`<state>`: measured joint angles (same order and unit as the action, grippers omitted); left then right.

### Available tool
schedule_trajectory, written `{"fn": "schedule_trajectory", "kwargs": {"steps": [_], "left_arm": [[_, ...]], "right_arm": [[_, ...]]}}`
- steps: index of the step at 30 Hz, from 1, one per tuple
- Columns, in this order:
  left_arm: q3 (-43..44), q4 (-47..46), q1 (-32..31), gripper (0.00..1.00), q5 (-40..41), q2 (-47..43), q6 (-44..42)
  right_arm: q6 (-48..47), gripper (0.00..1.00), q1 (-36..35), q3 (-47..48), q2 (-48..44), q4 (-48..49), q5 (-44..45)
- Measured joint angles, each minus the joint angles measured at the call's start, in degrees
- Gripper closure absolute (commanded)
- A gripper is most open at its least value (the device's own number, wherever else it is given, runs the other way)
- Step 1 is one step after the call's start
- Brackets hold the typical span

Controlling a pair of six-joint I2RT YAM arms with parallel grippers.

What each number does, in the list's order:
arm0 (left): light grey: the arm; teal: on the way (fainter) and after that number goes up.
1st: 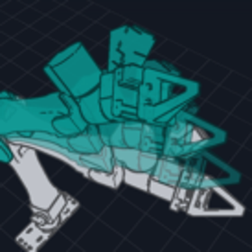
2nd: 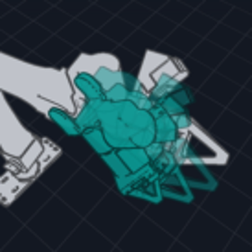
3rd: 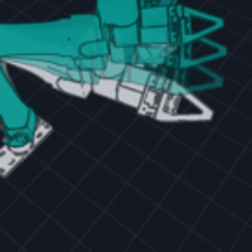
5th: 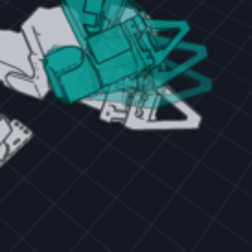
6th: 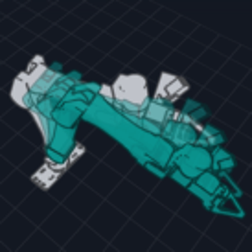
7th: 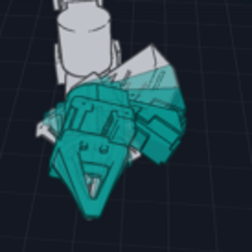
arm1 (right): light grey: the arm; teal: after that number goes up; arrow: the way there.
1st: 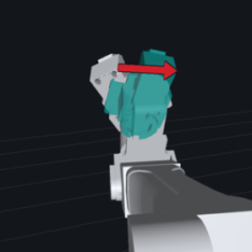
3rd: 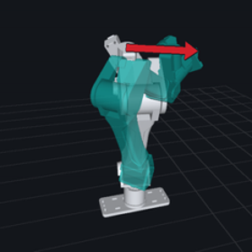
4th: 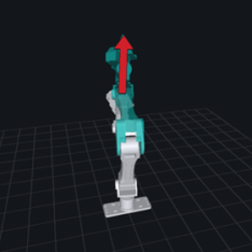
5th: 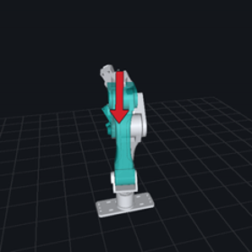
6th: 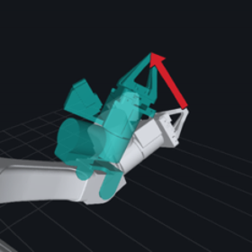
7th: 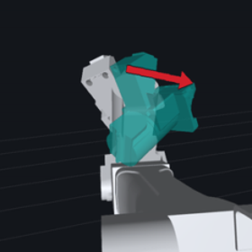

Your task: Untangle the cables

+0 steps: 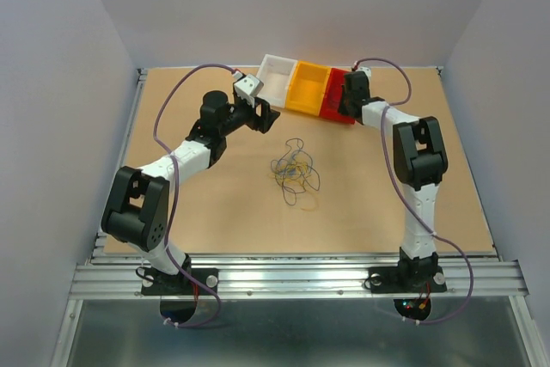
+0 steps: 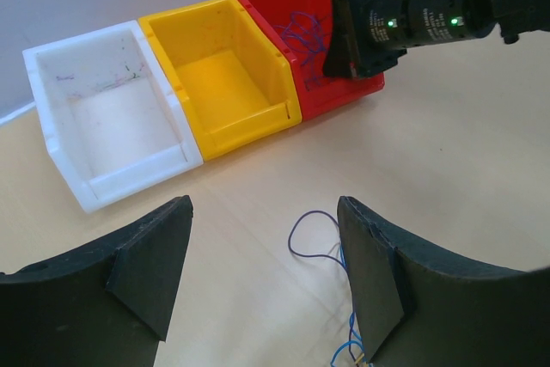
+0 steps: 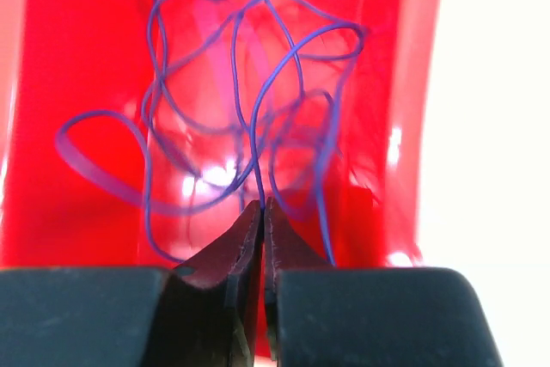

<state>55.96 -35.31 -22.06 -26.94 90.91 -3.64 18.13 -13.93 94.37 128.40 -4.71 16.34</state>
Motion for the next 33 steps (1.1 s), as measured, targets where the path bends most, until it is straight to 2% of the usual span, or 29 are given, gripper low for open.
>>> {"fn": "schedule_trajectory", "kwargs": {"steps": [7,14,20,24,28,29,33], "left_arm": [[0.0,0.04,0.0,0.2,0.02,0.0,-0.04],[0.0,0.04,0.0,0.2,0.02,0.0,-0.24],[0.0,0.04,-0.02,0.18,0.07,0.0,-0.5],[0.0,0.09,-0.09,0.16,0.09,0.0,-0.98],[0.48,1.6,-0.79,0.07,0.48,0.17,-2.14],[1.03,2.78,-1.22,0.01,0.55,0.35,-3.04],[3.56,6.25,-2.47,0.01,0.17,1.07,-6.4]], "right_arm": [[-0.85,0.66,0.0,-6.34,-7.89,-1.84,-0.96],[-0.74,0.51,-0.07,-6.36,-8.17,-2.45,-1.03],[-0.59,0.46,-1.01,-6.36,-9.68,-3.04,-0.96],[-0.66,0.41,-2.27,-9.51,-15.47,-2.12,-0.96],[-0.5,0.38,-3.5,-17.44,-25.4,1.95,-2.03],[-0.44,0.36,-3.87,-20.33,-28.24,3.43,-2.8],[-0.13,0.31,-4.7,-30.32,-35.98,8.33,-5.81]]}}
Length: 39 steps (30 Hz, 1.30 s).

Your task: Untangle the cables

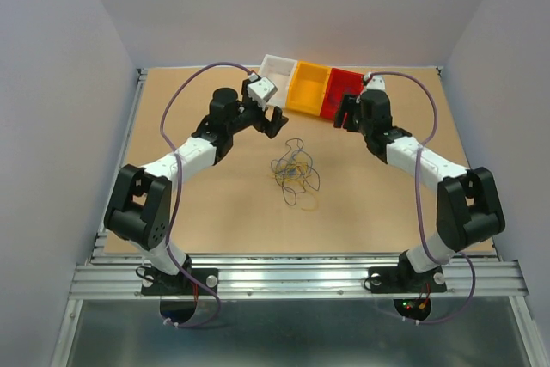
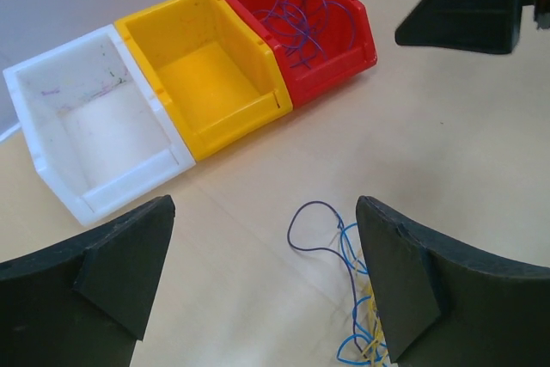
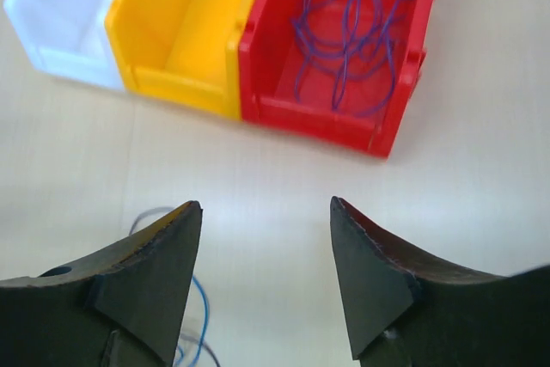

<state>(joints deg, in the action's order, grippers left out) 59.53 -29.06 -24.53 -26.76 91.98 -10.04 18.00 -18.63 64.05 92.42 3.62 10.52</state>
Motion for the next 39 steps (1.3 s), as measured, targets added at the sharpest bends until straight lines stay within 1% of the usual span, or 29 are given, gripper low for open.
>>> {"fn": "schedule_trajectory", "kwargs": {"steps": [3,6,7,10,11,12,15,19,23,27,29,34,39], "left_arm": [[0.22,1.18,-0.63,0.01,-0.28,-0.02,-2.78],[0.39,4.28,-1.51,0.02,-0.55,-0.02,-5.97],[0.59,5.44,-1.77,0.02,-0.63,-0.02,-7.08],[1.09,8.33,-3.32,0.03,-0.5,-0.02,-10.91],[1.09,9.14,-4.09,0.03,-0.17,0.0,-12.09],[1.09,9.7,-4.59,0.04,0.09,-0.02,-12.83],[1.11,10.95,-5.95,0.05,0.63,0.0,-14.45],[1.11,11.34,-6.1,0.06,1.99,0.0,-15.1],[1.11,11.23,-5.97,0.06,3.78,0.0,-15.19],[1.11,10.84,-5.84,0.06,4.44,0.0,-15.17],[1.11,10.69,-5.84,0.06,4.59,0.0,-15.15],[1.11,10.4,-5.84,0.06,4.96,0.0,-15.02],[1.11,10.36,-5.84,0.06,5.16,0.0,-14.97]], "right_arm": [[0.28,0.3,-0.66,-8.02,-4.26,2.86,-3.04],[0.85,0.3,-1.95,-16.31,-7.87,5.11,-5.99],[1.14,0.34,-2.56,-20.06,-9.62,6.71,-6.71],[2.54,0.37,-3.85,-31.76,-15.43,13.68,-11.23],[2.84,0.4,-4.24,-35.28,-17.27,14.69,-13.2],[2.82,0.41,-4.42,-36.85,-17.97,14.82,-14.56],[2.34,0.41,-5.33,-37.86,-19.65,14.4,-17.75],[1.27,0.43,-6.78,-37.94,-24.15,15.41,-21.07],[0.09,0.44,-8.94,-37.94,-24.74,17.18,-24.04],[-1.4,0.46,-10.82,-37.92,-22.25,17.66,-25.64],[-2.19,0.49,-11.87,-37.88,-19.82,17.68,-26.18],[-3.54,0.51,-13.38,-37.16,-14.47,17.44,-26.56],[-4.42,0.59,-13.73,-34.82,-10.27,17.46,-26.62]]}}
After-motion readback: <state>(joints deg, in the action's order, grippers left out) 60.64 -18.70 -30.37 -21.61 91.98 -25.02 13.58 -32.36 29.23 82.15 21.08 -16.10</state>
